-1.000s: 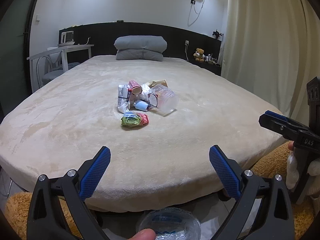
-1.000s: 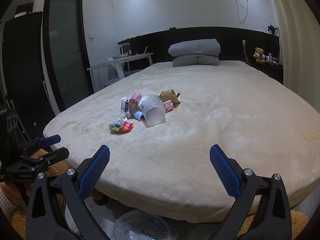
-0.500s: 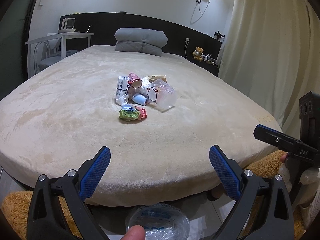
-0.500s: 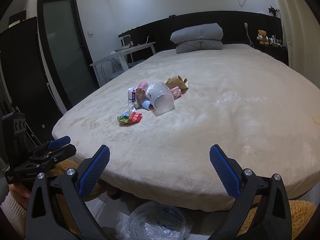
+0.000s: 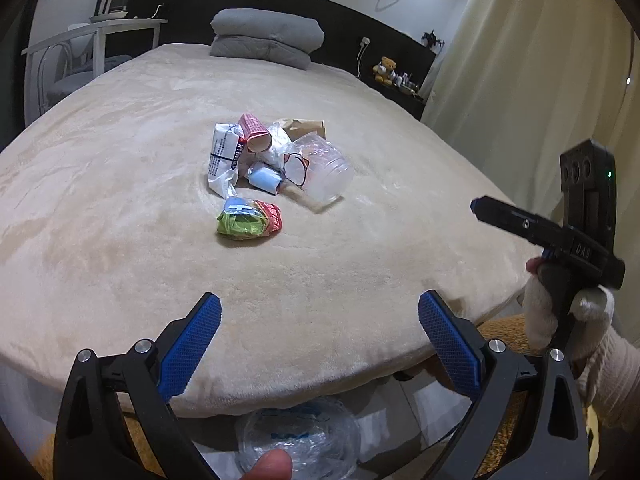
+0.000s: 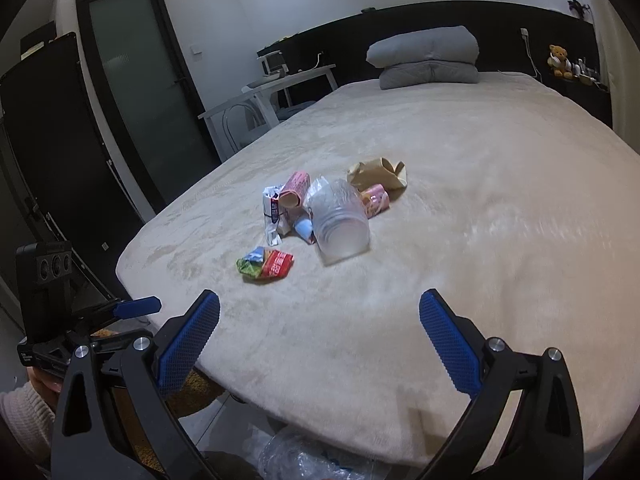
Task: Collect trash
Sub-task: 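Grasp the colorful snack wrapper with the left tool while the right tool grasps the clear cup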
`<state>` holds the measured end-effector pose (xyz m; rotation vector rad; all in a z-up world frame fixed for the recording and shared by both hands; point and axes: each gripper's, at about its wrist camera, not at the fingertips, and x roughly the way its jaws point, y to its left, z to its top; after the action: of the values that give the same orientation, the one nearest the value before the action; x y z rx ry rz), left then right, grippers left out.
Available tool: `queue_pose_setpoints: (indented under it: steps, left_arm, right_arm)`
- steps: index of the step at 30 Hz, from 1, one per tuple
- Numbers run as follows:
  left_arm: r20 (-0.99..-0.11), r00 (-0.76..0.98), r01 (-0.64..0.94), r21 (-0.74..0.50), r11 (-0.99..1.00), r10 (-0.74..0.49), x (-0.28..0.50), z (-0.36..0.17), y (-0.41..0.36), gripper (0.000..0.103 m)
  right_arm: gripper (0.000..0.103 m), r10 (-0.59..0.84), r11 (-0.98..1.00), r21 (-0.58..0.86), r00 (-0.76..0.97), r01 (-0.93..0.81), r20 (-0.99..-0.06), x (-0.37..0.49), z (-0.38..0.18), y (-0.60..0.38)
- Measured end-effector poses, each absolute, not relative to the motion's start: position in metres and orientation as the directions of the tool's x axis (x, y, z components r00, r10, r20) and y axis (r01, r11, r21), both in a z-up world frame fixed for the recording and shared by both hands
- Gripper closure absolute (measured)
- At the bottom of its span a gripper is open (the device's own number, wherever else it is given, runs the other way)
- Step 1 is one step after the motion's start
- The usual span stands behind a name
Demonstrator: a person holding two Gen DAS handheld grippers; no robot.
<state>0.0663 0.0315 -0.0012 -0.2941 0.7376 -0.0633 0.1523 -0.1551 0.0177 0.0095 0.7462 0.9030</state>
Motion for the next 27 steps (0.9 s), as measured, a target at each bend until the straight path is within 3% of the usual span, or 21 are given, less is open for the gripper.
queue_pose_setpoints:
  steps: [10, 22, 25, 26, 27]
  left_arm:
    - [-0.779, 0.621, -0.057, -0.151, 0.987, -0.083, 0.150, -0.020, 0.057, 0.006]
    - [-0.842, 0.540, -0.032, -0.019, 0.999, 0.002, 0.209, -0.060, 0.069, 0.008]
    - [-0.840, 0.540, -0.052, 0.027, 0.998, 0.051, 0.211, -0.064, 0.068, 0.018]
    - [-0.844, 0.532, -0.059, 0.048, 0.997, 0.072, 0.213, -0.066, 0.067, 0.023]
    - [-0.844, 0.530, -0.056, 0.058, 0.997, 0.079, 0.214, -0.067, 0.065, 0.024]
  right_arm:
    - [0.004, 0.713, 0.599, 0.352, 0.280, -0.719, -0.642, 0.222, 0.004, -0.101]
    - [0.004, 0.690, 0.609, 0.466, 0.138, -0.641, -0.711, 0.288, -0.043, -0.053]
    - [0.015, 0.708, 0.587, 0.517, 0.085, -0.623, -0.702, 0.295, -0.049, -0.050]
    - [0.032, 0.701, 0.593, 0.519, 0.077, -0.615, -0.709, 0.297, -0.052, -0.049]
    - [0.036, 0.688, 0.604, 0.515, 0.071, -0.609, -0.722, 0.298, -0.054, -0.047]
